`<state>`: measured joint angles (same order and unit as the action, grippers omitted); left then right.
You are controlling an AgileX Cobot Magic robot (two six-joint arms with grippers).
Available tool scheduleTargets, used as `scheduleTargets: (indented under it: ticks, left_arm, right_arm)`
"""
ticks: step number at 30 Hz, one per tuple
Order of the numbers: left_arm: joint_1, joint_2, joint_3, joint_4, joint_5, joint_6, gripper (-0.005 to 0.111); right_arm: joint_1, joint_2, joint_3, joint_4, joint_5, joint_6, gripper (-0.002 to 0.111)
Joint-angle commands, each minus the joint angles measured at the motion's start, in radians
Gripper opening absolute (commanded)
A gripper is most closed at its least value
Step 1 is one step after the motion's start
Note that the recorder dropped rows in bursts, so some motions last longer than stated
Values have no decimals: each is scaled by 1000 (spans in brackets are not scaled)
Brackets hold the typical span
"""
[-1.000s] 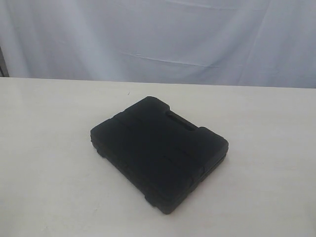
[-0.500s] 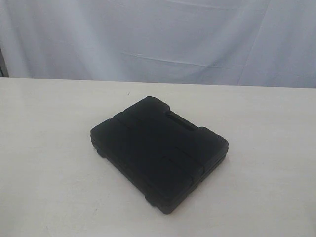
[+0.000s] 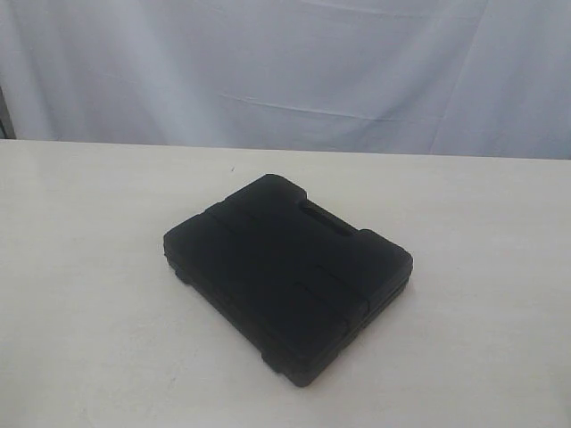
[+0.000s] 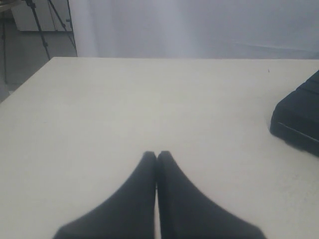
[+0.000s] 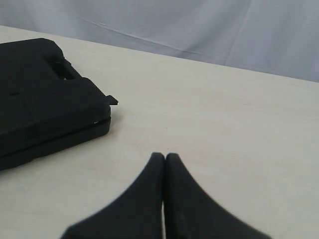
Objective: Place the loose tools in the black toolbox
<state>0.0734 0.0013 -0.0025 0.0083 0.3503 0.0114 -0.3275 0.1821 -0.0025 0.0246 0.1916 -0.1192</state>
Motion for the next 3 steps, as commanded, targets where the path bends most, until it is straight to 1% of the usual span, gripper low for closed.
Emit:
scheduleTargets:
  ticks: [1,3]
  left_arm:
    - [-5,-1,3,-8,-8,-4,0]
    - [-5,-1,3,-8,-8,-4,0]
  right_arm:
    - [-7,-6,3,-9,-3,-5,-1]
    - [-7,-6,3,-9,-3,-5,-1]
